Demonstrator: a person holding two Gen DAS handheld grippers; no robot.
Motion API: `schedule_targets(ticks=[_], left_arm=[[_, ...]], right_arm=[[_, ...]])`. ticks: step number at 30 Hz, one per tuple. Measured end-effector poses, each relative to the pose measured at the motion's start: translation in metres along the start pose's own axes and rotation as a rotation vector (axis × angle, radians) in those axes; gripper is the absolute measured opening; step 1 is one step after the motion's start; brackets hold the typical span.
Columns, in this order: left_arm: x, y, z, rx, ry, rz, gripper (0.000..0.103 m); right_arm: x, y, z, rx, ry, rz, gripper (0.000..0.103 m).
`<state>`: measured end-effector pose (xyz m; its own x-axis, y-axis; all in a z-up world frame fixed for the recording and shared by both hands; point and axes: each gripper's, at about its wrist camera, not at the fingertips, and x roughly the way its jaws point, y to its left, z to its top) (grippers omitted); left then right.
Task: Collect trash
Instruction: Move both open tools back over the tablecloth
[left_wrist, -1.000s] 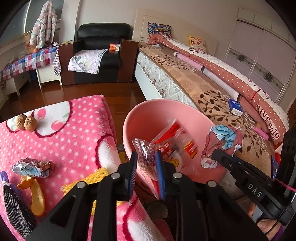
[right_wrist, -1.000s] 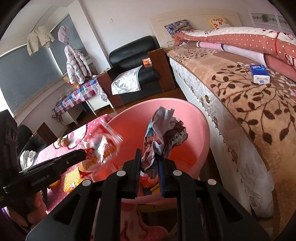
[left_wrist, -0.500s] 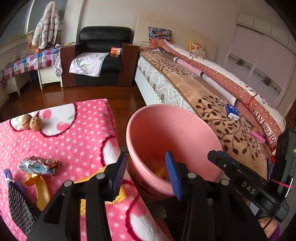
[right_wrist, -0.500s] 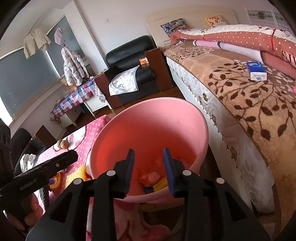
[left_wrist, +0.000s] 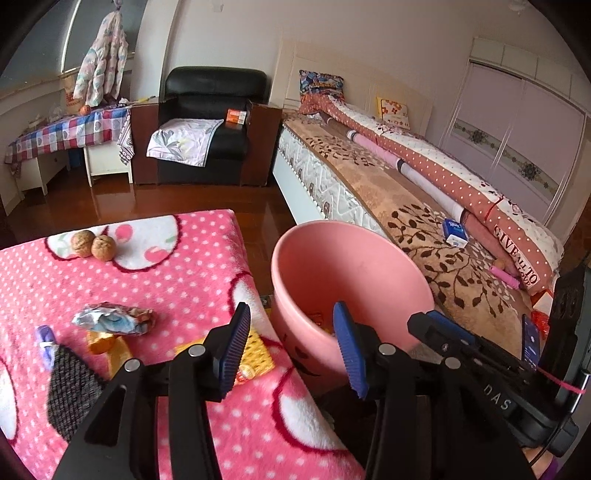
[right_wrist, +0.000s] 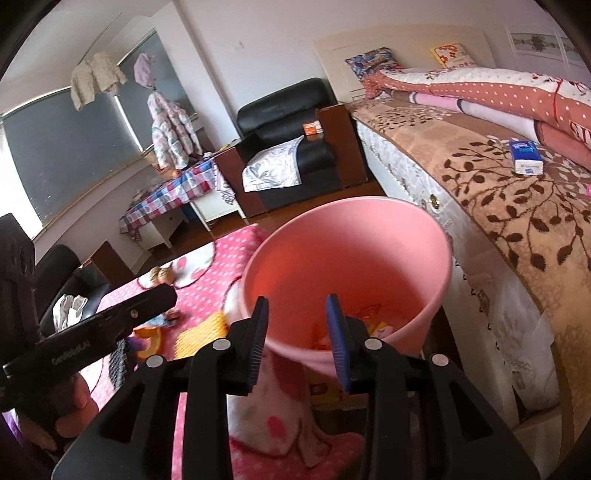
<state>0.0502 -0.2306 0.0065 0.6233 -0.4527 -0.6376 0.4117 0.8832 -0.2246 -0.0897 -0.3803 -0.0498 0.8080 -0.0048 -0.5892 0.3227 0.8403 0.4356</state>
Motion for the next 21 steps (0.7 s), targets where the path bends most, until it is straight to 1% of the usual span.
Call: schedule_targets(ticks=[9, 13, 21], left_arm=[[-0.036, 0.02, -0.01, -0.017, -0.03, 0.017, 0.046], [-0.05, 0.031, -0.018, -0.017, -0.039, 0.036, 0.046], [-0.078, 0.067, -0.037, -0.04, -0.053, 0.088, 0.049]], right_arm=[[-0.013, 0.036, -0.017, -0.035, 0.01, 0.045, 0.033], [-0.013, 0.052, -0.028, -0.054, 0.03, 0.061, 0.033], [-0.014, 0.074, -0.042, -0.087, 0.052, 0.08, 0.033]])
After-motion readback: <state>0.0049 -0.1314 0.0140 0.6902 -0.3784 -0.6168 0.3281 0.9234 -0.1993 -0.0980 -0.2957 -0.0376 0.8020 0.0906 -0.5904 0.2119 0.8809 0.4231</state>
